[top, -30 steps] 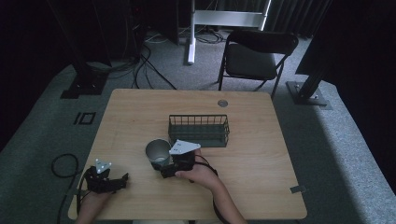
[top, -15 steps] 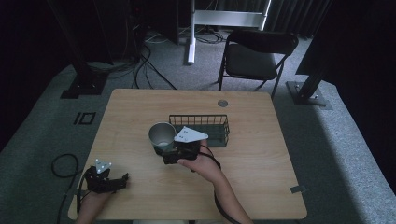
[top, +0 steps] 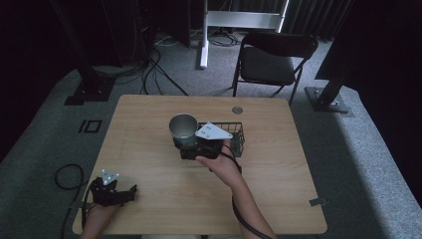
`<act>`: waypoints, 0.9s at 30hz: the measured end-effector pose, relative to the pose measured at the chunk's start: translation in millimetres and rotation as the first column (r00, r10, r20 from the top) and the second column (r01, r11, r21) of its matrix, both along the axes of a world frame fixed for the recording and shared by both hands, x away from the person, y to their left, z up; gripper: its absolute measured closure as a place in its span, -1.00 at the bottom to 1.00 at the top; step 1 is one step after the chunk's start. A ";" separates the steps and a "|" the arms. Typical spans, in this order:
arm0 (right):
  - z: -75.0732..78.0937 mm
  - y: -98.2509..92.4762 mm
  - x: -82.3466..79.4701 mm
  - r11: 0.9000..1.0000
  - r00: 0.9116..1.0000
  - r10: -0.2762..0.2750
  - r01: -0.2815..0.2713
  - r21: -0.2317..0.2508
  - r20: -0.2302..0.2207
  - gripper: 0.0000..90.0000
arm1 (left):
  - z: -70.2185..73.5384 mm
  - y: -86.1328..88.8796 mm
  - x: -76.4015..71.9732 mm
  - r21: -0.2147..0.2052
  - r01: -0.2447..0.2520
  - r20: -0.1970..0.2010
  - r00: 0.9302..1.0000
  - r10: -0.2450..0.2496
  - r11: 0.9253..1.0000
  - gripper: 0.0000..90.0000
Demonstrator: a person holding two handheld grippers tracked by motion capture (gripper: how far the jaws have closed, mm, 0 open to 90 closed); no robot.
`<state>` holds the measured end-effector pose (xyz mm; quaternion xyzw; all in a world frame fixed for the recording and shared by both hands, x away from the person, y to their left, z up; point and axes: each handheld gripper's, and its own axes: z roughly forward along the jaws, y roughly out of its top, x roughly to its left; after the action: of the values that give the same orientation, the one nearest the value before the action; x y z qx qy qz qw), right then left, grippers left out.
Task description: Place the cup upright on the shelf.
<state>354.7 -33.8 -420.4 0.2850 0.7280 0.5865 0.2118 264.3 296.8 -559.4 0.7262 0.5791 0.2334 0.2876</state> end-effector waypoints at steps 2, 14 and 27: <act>3.4 -4.7 4.2 0.999 0.999 -0.040 0.040 -0.003 0.004 -0.65 | 0.0 0.0 0.0 0.000 0.000 0.000 1.000 0.000 1.000 -0.97; 2.8 -35.7 27.7 0.960 0.961 -0.276 0.277 -0.049 0.023 -0.65 | 0.0 0.0 0.0 0.000 0.000 0.000 1.000 0.000 1.000 -0.97; -25.2 -68.6 44.5 0.892 0.892 -0.450 0.447 -0.075 -0.038 -0.65 | 0.0 -0.1 -0.1 0.000 0.000 0.000 1.000 0.000 1.000 -0.97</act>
<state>399.2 -102.4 -445.6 0.4539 0.6665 0.4904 0.3306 264.2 296.8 -559.5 0.7262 0.5793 0.2332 0.2875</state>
